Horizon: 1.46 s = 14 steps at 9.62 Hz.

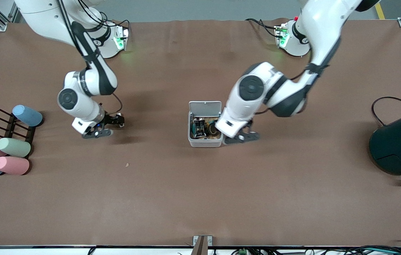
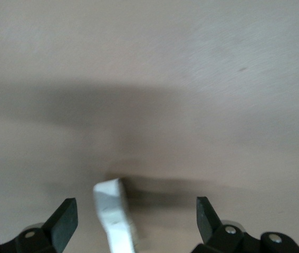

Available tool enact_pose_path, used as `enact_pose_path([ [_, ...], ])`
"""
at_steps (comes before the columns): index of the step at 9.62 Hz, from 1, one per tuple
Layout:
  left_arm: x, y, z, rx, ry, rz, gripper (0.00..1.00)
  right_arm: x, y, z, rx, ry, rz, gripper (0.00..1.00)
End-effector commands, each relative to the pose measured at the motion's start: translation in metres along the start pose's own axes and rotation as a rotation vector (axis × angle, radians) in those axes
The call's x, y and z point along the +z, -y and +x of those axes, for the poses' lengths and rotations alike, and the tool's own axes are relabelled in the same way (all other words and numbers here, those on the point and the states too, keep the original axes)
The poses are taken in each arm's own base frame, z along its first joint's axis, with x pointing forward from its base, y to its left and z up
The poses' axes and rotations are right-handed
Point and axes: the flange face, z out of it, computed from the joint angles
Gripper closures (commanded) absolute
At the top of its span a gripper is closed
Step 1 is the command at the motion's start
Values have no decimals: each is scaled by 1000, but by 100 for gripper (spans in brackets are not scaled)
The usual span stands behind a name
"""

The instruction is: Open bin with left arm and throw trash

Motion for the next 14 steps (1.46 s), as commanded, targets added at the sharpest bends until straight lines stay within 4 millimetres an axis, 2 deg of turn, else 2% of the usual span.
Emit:
enact_pose_path([
  [1,-89,62,40,58,-5,62,0,-2,29,-25,-64,-4,-6,1],
  [2,-128,87,49,98,24,66,0,2,43,-31,-96,4,-11,4],
  [3,-162,126,57,133,45,51,0,4,43,-32,-101,8,-12,8],
  [4,-214,149,41,204,24,28,0,3,41,-29,-95,-13,-13,8],
  [5,-248,196,38,244,24,47,0,9,37,-24,-91,-50,-17,8],
  [6,-270,232,30,286,45,38,0,13,37,-24,-91,-50,-19,6],
  [7,-281,273,24,298,41,42,0,13,35,-25,-89,-49,-19,6],
  [8,-286,286,22,320,31,54,0,12,35,-24,-88,-52,-19,6],
  [10,-284,285,25,301,-39,97,0,11,29,-23,-77,-54,-19,6],
  [11,-294,287,19,302,-102,81,0,12,28,-23,-75,-54,-19,20],
  [12,-291,288,5,302,-82,88,0,13,25,-23,-72,-51,-19,54],
  [13,-281,285,11,304,-60,90,0,17,25,-24,-72,-42,-21,73],
  [14,-285,287,19,300,-69,85,0,18,24,-23,-69,-41,-21,90],
])
